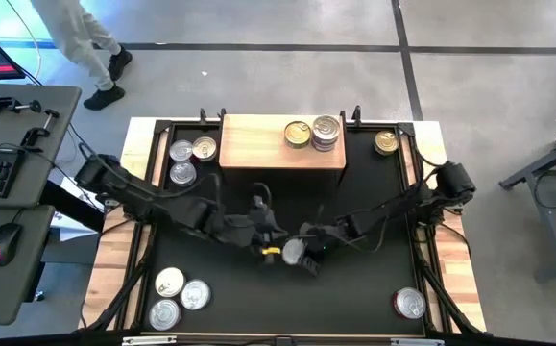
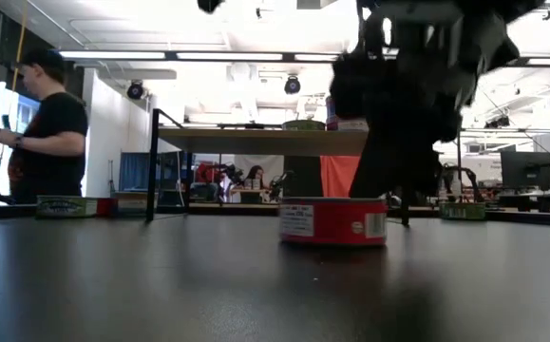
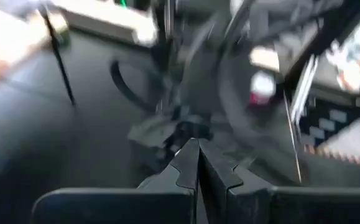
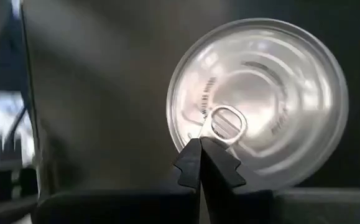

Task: Stack canned seafood by type on shelf
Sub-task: Put the top right red tuna can on the shelf

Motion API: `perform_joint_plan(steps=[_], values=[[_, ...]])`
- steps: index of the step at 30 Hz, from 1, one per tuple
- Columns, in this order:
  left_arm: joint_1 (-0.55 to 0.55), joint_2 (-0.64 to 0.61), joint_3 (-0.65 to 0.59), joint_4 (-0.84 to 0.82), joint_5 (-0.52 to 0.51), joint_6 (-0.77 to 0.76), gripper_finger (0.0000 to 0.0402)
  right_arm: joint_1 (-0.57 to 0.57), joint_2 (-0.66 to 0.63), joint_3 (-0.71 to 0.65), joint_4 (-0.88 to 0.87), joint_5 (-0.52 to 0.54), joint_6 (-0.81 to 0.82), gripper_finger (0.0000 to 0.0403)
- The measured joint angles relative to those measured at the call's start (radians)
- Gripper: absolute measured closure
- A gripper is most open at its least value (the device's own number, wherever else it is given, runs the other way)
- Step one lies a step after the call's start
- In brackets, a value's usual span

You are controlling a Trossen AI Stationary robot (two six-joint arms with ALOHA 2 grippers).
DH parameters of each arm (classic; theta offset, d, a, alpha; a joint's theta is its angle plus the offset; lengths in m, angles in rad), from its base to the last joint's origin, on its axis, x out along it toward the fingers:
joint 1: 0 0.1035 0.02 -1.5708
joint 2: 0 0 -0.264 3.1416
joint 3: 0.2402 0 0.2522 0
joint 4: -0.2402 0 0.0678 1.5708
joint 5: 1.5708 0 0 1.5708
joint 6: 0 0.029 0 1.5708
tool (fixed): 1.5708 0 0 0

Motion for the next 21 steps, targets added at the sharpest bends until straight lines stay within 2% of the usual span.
perform_joint_plan(steps=[3,5,8,10,14,16,18,21], values=[[0.005,0.026,0.000,-0.054,0.064,0.020,0.0401,0.004,-0.017,0.075,-0.119,-0.022,-0.029,0.0403],[0.005,0.029,-0.014,-0.071,0.071,0.055,0.0402,-0.001,-0.064,0.091,-0.210,-0.016,-0.040,0.0403],[0.004,0.014,-0.116,0.032,0.089,0.097,0.0402,-0.003,-0.144,0.065,-0.295,0.013,-0.009,0.0403],[0.003,0.000,-0.226,0.187,0.132,0.091,0.0401,-0.001,-0.203,0.023,-0.305,0.029,0.063,0.0403],[-0.013,-0.006,-0.480,0.582,0.196,0.039,0.0402,0.026,-0.282,-0.093,-0.258,0.068,0.222,0.0403],[-0.018,0.003,-0.567,0.741,0.202,0.045,0.0402,0.040,-0.288,-0.154,-0.185,0.078,0.308,0.0403],[-0.018,0.014,-0.608,0.811,0.204,0.096,0.0402,0.052,-0.273,-0.208,-0.093,0.080,0.388,0.0403],[-0.015,0.046,-0.606,0.789,0.227,0.194,0.0401,0.054,-0.216,-0.249,0.013,0.094,0.473,0.0403]])
